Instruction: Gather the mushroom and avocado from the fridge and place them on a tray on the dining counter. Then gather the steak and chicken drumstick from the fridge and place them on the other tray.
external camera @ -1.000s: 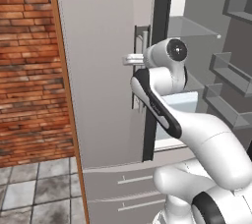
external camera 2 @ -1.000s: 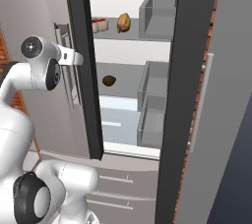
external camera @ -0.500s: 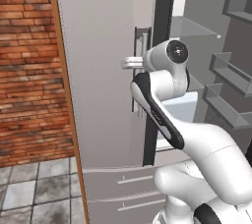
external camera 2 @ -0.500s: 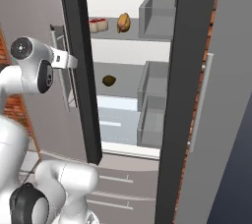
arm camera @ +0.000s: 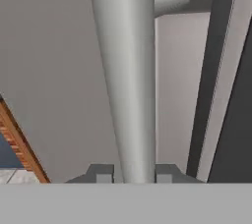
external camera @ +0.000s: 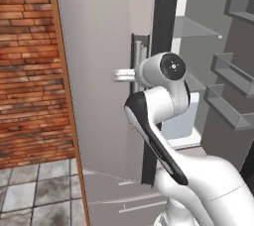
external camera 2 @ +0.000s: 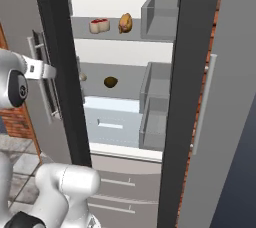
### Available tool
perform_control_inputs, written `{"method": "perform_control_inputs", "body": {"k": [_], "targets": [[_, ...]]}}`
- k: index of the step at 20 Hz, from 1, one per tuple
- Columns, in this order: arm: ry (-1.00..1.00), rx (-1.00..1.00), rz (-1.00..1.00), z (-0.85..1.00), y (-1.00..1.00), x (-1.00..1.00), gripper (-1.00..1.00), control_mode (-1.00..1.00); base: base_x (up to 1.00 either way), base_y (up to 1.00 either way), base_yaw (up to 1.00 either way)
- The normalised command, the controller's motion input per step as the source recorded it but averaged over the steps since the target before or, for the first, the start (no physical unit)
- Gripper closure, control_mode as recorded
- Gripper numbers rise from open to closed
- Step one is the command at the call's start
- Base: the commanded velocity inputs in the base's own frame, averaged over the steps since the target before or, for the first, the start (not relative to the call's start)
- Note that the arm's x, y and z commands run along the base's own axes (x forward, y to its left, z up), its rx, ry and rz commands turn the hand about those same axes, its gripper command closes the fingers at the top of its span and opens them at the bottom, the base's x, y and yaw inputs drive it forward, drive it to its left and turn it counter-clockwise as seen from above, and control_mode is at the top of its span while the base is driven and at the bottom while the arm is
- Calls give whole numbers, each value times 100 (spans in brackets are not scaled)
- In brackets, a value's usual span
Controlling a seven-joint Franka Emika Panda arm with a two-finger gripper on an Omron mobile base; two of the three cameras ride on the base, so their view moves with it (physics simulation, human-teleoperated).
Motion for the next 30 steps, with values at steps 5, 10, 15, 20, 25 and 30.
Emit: {"method": "perform_control_inputs", "body": {"k": [5, 10, 15, 20, 25, 30], "targets": [[4, 0, 0, 0, 97, -52, -100, -100, 0, 0, 0], [0, -1, -5, 0, 64, -56, -100, -100, 0, 0, 0], [-5, 21, 0, 18, -47, -97, -100, -100, 0, 0, 0], [-3, 30, 0, 24, -90, -100, -100, -100, 0, 0, 0], [1, 36, 5, 11, -100, -61, -100, -100, 0, 0, 0], [6, 38, 14, 0, -86, 17, -100, -100, 0, 0, 0]]}}
